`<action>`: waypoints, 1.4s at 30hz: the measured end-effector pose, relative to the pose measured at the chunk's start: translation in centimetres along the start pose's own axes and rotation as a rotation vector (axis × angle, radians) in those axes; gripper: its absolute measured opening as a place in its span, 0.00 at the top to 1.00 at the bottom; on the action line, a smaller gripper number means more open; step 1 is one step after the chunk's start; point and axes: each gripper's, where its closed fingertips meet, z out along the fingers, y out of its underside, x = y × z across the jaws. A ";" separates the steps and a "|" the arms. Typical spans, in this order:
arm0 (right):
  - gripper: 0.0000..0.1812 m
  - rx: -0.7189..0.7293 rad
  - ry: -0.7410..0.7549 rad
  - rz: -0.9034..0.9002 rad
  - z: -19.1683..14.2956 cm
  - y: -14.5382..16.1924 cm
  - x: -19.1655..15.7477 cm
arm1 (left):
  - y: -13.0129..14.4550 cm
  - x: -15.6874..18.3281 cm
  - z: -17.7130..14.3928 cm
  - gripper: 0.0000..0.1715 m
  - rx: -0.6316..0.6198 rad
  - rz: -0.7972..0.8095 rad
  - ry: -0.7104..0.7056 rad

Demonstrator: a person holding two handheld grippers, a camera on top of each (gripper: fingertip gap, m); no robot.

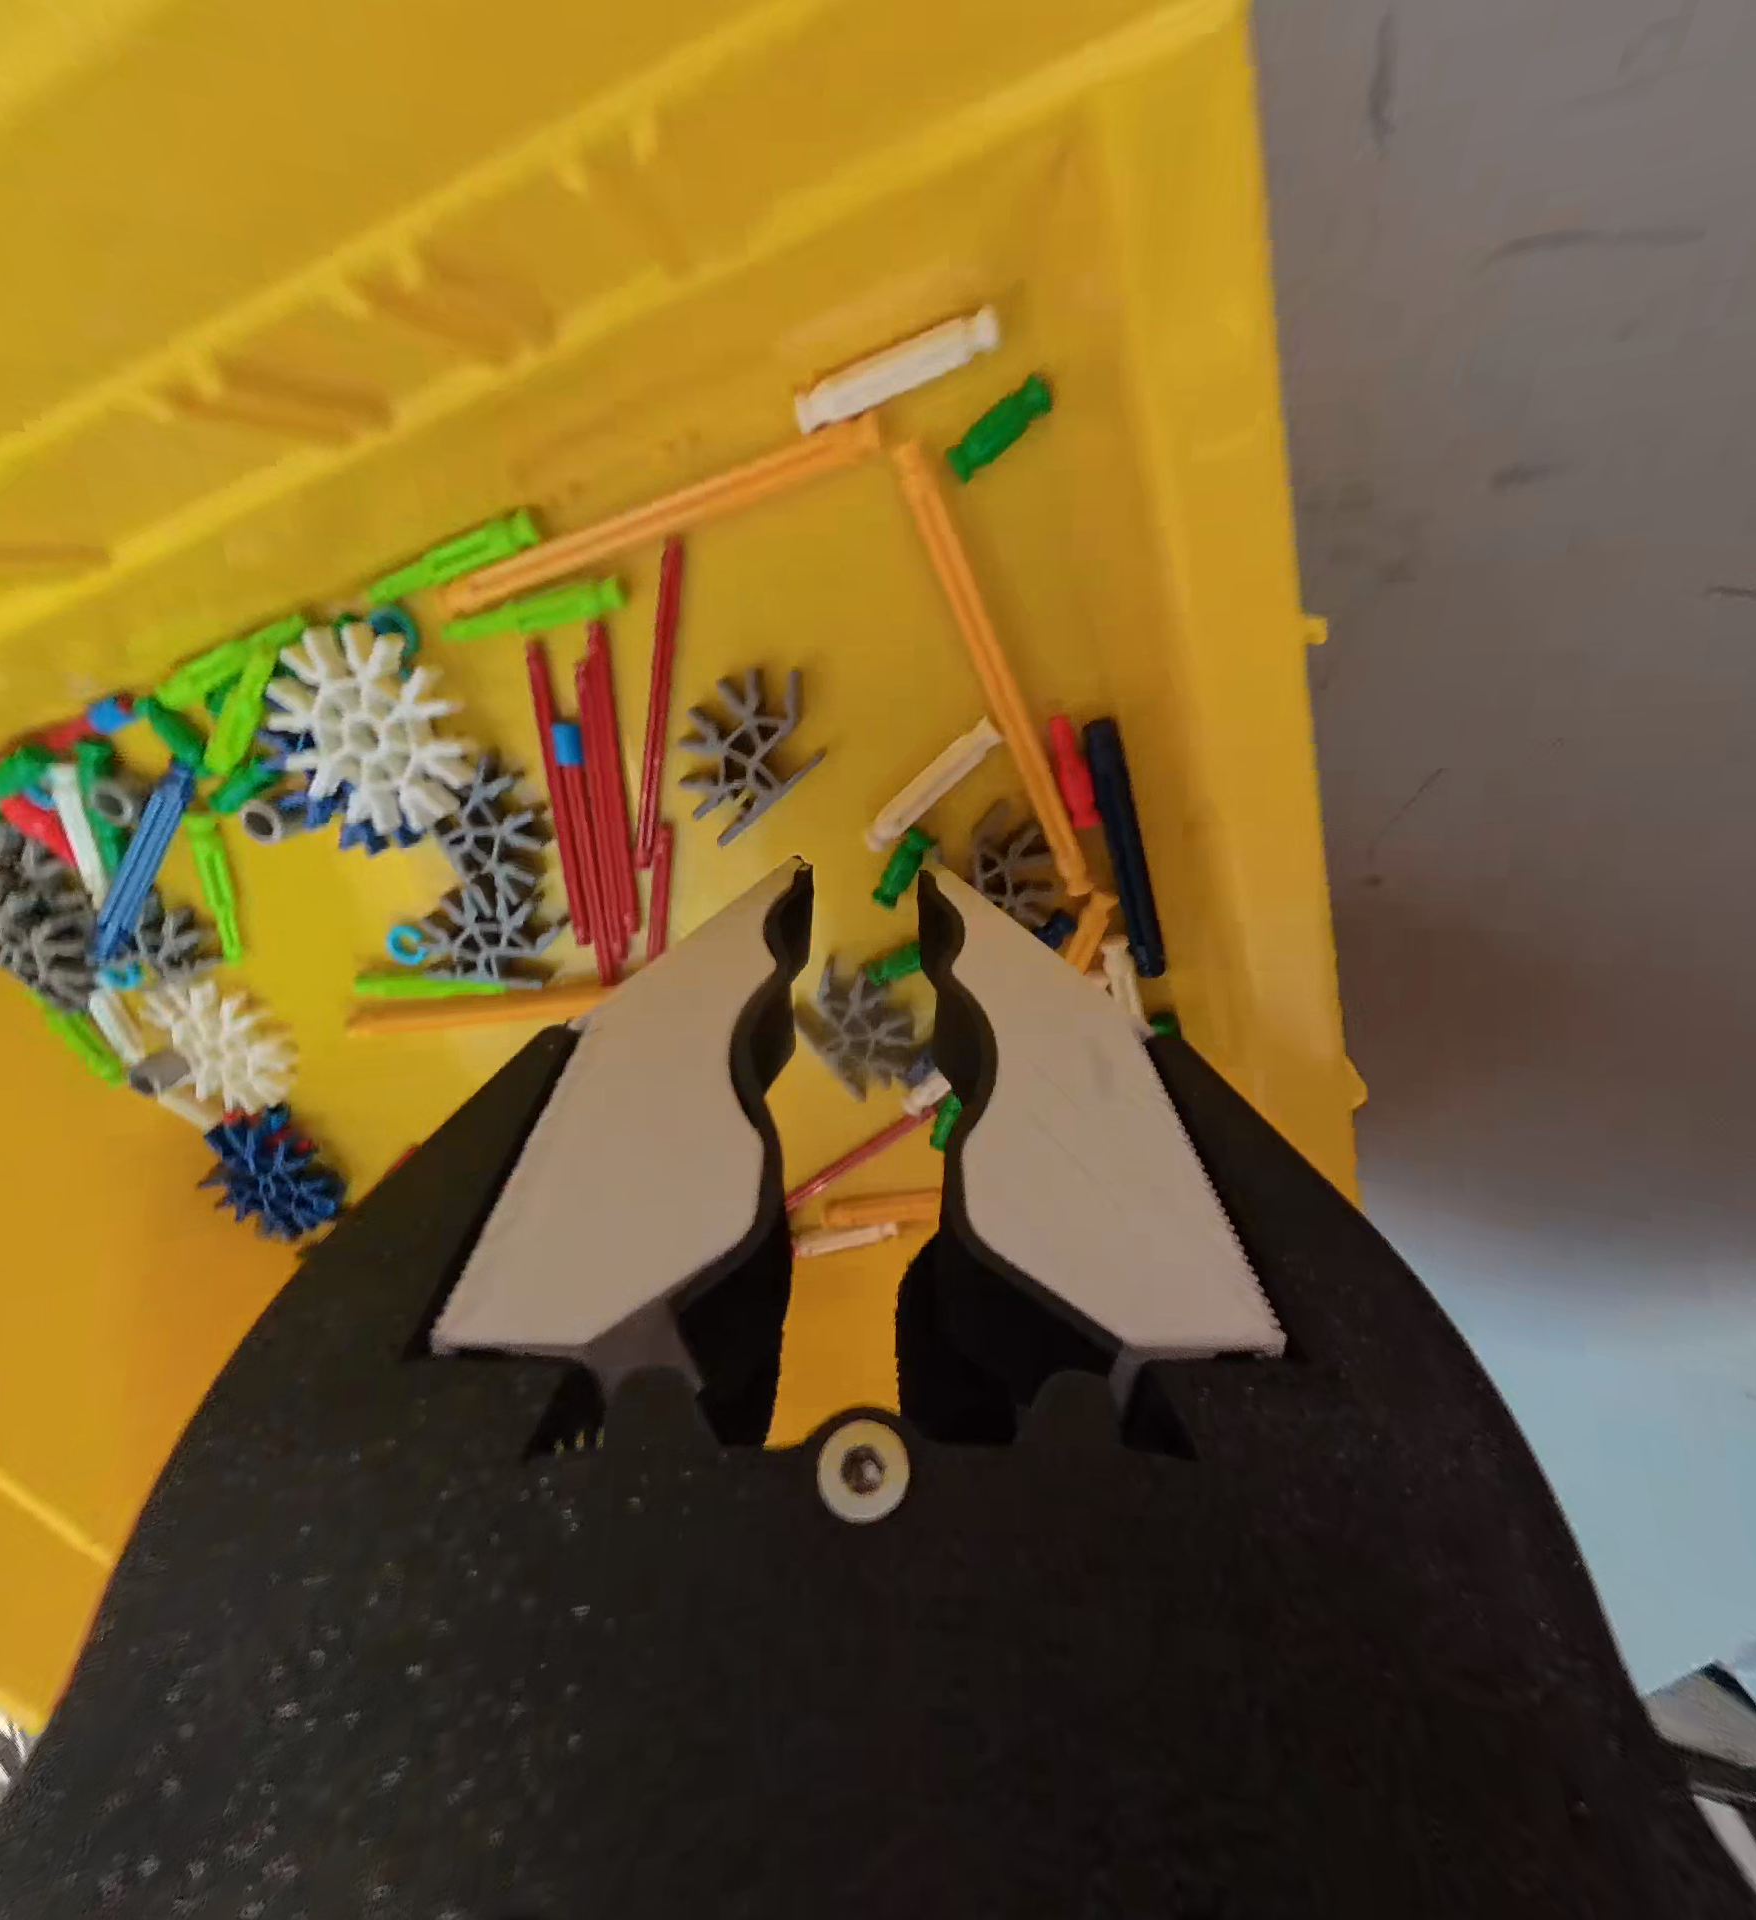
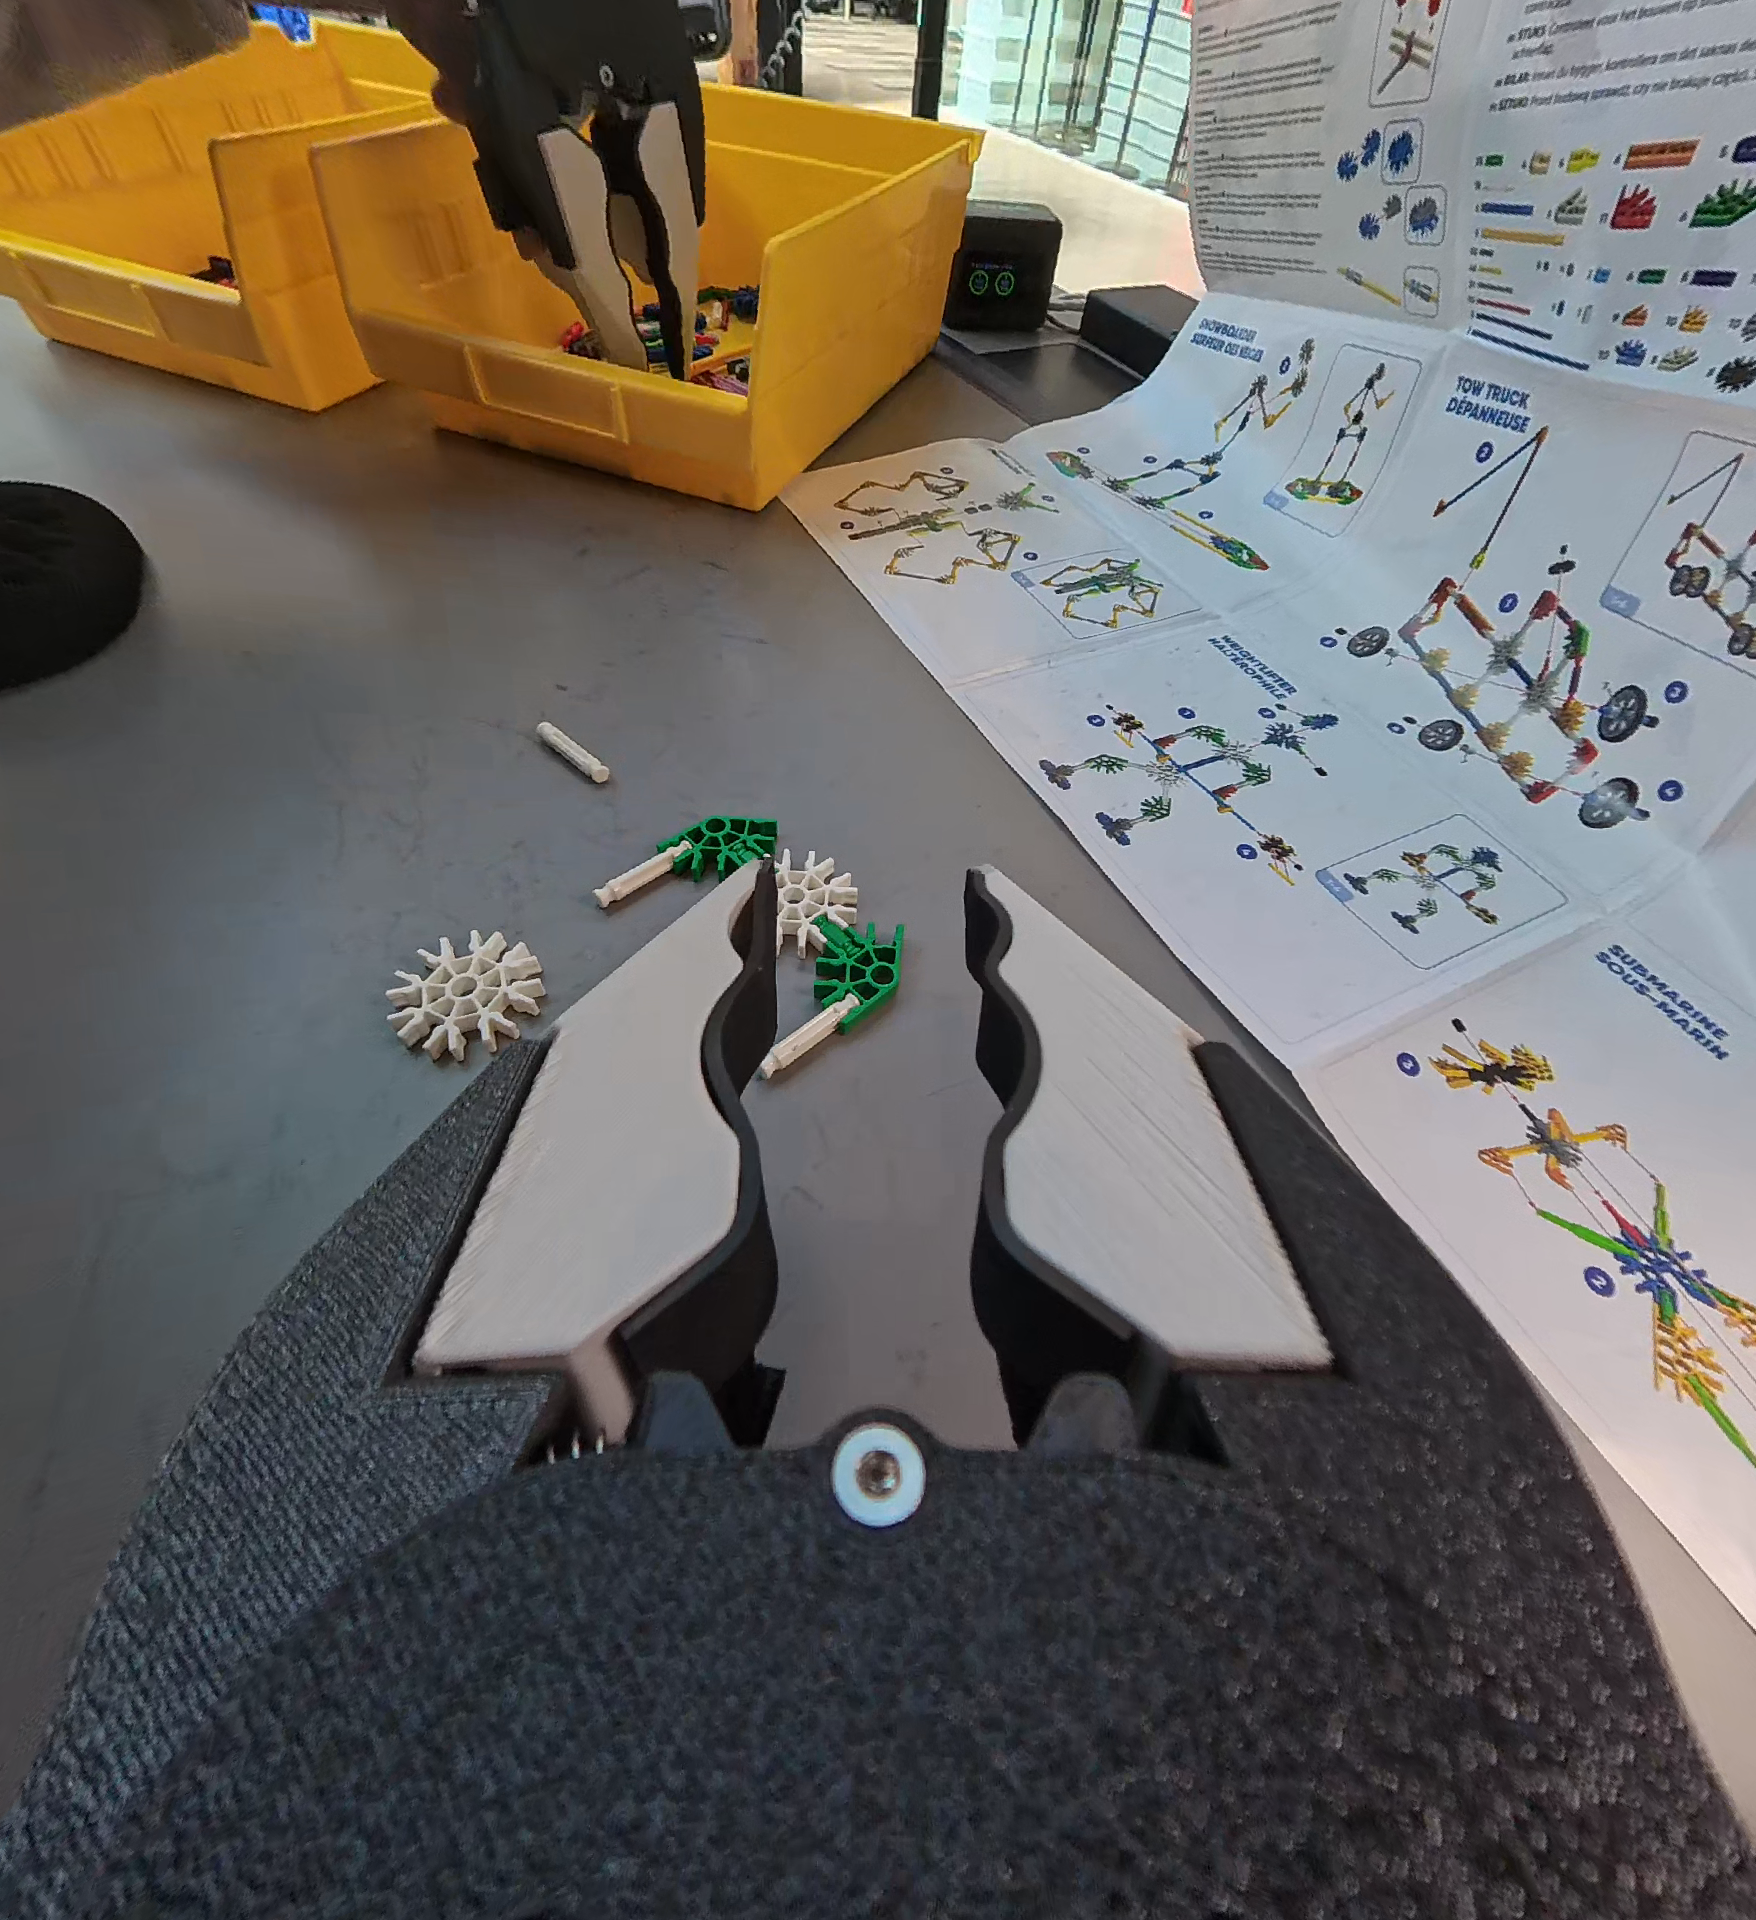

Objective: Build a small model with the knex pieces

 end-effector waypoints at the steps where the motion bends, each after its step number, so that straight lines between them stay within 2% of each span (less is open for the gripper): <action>1: 0.81 0.003 0.000 0.003 0.0 0.0 0.0 | -0.7 0.4 0.1 0.90 0.024 0.036 0.016; 5: 0.81 0.008 -0.005 0.018 -0.1 -0.1 0.2 | -1.9 1.2 0.8 0.92 0.024 0.130 0.031; 13: 0.81 0.011 -0.012 0.026 -0.1 -0.1 0.2 | -1.2 1.4 1.7 0.95 -0.074 0.185 0.067; 16: 0.81 0.013 -0.011 0.022 -0.2 -0.2 0.2 | -0.8 0.6 1.4 0.98 -0.103 0.185 0.018; 19: 0.81 0.016 -0.010 0.016 -0.2 -0.2 0.1 | -1.6 -0.2 -0.8 0.98 -0.018 0.123 -0.023; 22: 0.81 0.013 -0.012 0.007 -0.1 -0.2 0.0 | -4.0 -0.1 -4.7 0.98 0.136 0.068 -0.077; 24: 0.81 0.007 -0.014 0.000 -0.1 -0.1 -0.2 | -7.1 2.1 -7.4 0.98 0.286 0.043 -0.055; 26: 0.81 0.000 -0.014 -0.006 0.0 0.0 -0.2 | -10.6 5.9 -9.5 0.98 0.432 0.040 0.007; 28: 0.81 -0.004 -0.010 -0.009 0.1 0.0 -0.2 | -13.8 10.3 -10.1 0.98 0.526 0.046 0.076; 30: 0.81 -0.001 -0.003 -0.008 0.0 0.0 -0.1 | -16.5 15.1 -9.3 0.98 0.585 0.034 0.203; 32: 0.81 0.008 0.003 -0.003 -0.1 -0.1 0.0 | -18.4 19.2 -7.4 0.98 0.592 0.015 0.333; 35: 0.81 0.024 0.009 0.009 -0.3 -0.3 0.2 | -20.0 22.8 -3.7 0.98 0.540 -0.020 0.423; 38: 0.81 0.031 0.009 0.002 -0.4 -0.4 0.1 | -21.5 24.5 -1.3 0.98 0.513 -0.087 0.486; 42: 0.81 0.025 -0.008 -0.028 -0.2 -0.4 -0.7 | -22.2 25.5 0.1 0.98 0.481 -0.133 0.499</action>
